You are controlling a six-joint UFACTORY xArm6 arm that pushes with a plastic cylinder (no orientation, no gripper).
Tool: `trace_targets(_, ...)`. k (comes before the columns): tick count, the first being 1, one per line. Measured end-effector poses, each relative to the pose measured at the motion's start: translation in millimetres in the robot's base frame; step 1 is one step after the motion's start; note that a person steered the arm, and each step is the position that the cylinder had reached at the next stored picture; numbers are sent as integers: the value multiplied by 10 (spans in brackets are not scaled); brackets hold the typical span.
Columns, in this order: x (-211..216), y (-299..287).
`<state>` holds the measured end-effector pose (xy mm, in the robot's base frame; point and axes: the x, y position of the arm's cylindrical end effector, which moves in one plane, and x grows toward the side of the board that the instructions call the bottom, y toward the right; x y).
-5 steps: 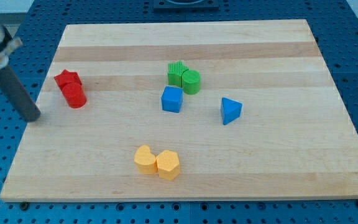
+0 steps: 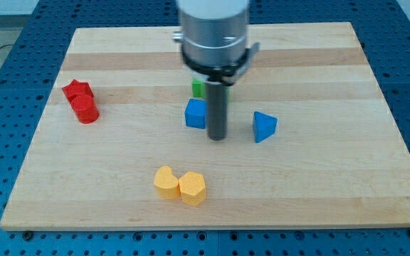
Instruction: Place the blue cube diagonally bottom left of the green circle
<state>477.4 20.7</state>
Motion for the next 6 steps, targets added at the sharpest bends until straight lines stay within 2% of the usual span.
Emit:
trace_targets(1, -67, 197)
trace_targets(3, -570, -376)
trace_targets(4, -596, -666)
trace_targets(6, -204, -221)
